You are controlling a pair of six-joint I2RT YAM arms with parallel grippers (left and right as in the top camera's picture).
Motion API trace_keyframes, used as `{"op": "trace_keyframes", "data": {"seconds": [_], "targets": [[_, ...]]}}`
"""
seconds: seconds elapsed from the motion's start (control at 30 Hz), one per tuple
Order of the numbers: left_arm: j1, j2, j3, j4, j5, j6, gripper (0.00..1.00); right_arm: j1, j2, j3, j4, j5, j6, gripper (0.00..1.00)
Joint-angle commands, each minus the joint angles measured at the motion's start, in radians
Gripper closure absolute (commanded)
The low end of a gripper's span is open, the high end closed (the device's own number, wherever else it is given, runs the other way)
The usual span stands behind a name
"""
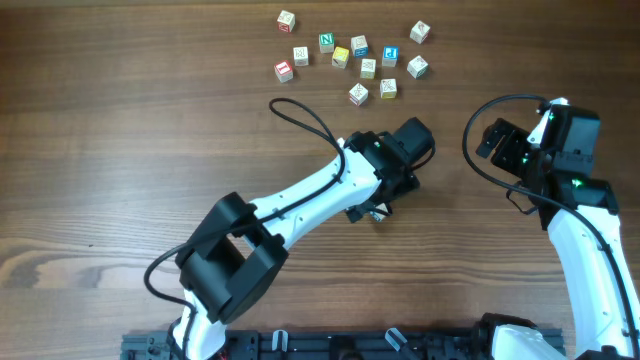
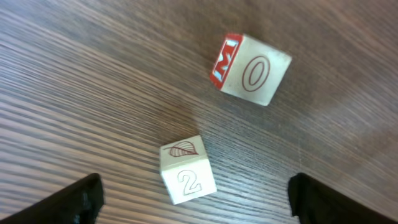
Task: Form a tower
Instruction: 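Carry the blue-edged block over the center block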
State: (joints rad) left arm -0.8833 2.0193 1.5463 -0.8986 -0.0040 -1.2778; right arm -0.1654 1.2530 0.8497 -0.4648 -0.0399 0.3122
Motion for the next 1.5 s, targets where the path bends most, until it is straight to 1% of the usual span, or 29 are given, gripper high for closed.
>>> {"op": "trace_keyframes", "data": {"seconds": [0.0,0.13,0.23,0.27,0.33,0.37,0.47,0.5,0.53,0.57,0.6,0.67,0.73,0.8,0.83,0.9,0.97,1.07,1.1,1.2,1.3,1.33,1.37,1.4,1.43,1.47], "targets": [[0.005,0.044,-0.042,0.019,0.097,-0.068,0.11,0.000,0.011,0.013,-0.002,0.021,0.003,0.00],[0.004,0.064,-0.046,0.037,0.098,-0.080,0.16,0.000,0.011,0.013,-0.004,0.021,0.002,0.00],[0.004,0.111,-0.046,0.054,0.161,-0.092,0.19,0.000,0.011,0.013,-0.004,0.021,0.002,0.00],[0.004,0.121,-0.046,0.053,0.161,-0.093,0.20,0.000,0.011,0.013,-0.005,0.021,0.003,0.00],[0.007,0.123,-0.046,0.054,0.160,-0.092,0.33,0.000,0.011,0.013,-0.005,0.021,0.002,0.00],[0.009,0.123,-0.046,0.053,0.160,-0.092,0.36,0.000,0.011,0.013,-0.005,0.021,0.002,0.00],[0.021,0.122,-0.046,0.045,0.157,-0.072,0.63,0.000,0.011,0.013,-0.004,0.021,0.003,0.01],[0.027,0.122,-0.045,0.045,0.157,-0.044,0.68,0.000,0.011,0.013,-0.004,0.021,0.002,0.00],[0.037,0.119,-0.045,0.042,0.161,-0.012,0.83,0.000,0.011,0.013,-0.004,0.021,0.002,0.00],[0.049,0.114,-0.045,0.029,0.165,-0.008,0.89,0.000,0.011,0.013,-0.004,0.021,0.002,0.00],[0.057,0.105,-0.043,0.015,0.165,0.009,0.91,0.000,0.011,0.013,-0.004,0.021,0.003,0.00],[0.059,0.084,-0.036,0.016,0.164,0.074,0.89,0.000,0.011,0.013,-0.004,0.021,0.003,0.00],[0.058,0.049,-0.018,0.014,0.128,0.159,0.87,0.000,0.011,0.013,-0.004,0.021,0.002,0.00],[0.056,0.014,-0.002,0.015,0.045,0.251,0.77,0.000,0.011,0.013,-0.004,0.021,0.002,0.00],[0.056,0.007,0.005,0.018,0.035,0.295,0.74,0.000,0.011,0.013,-0.004,0.021,0.002,0.00],[0.057,0.007,0.019,0.019,0.032,0.386,0.75,0.000,0.011,0.013,-0.004,0.021,0.003,0.00],[0.057,0.007,0.025,0.027,0.024,0.413,0.74,0.000,0.011,0.013,-0.004,0.021,0.003,0.00],[0.057,0.008,0.025,0.080,0.008,0.491,0.64,0.000,0.011,0.013,-0.004,0.021,0.003,0.00],[0.057,0.010,0.025,0.089,-0.025,0.490,0.60,0.000,0.011,0.013,-0.004,0.021,0.003,0.00],[0.057,0.018,0.025,0.108,-0.118,0.490,0.59,0.000,0.011,0.013,-0.004,0.021,0.003,0.00],[0.057,0.025,0.025,0.138,-0.121,0.493,0.60,0.000,0.011,0.013,-0.004,0.021,0.003,0.00],[0.056,0.025,0.025,0.134,-0.117,0.493,0.57,0.000,0.011,0.013,-0.004,0.021,0.003,0.00],[0.056,0.025,0.025,0.109,-0.117,0.495,0.50,0.000,0.011,0.013,-0.004,0.021,0.002,0.00],[0.056,0.025,0.025,0.051,-0.117,0.538,0.34,0.000,0.011,0.013,-0.004,0.021,0.003,0.00],[0.056,0.025,0.025,0.027,-0.117,0.536,0.33,0.000,0.011,0.013,-0.004,0.021,0.003,0.00],[0.056,0.025,0.025,-0.003,-0.117,0.486,0.33,0.000,0.011,0.013,-0.004,0.021,0.003,0.00]]}}
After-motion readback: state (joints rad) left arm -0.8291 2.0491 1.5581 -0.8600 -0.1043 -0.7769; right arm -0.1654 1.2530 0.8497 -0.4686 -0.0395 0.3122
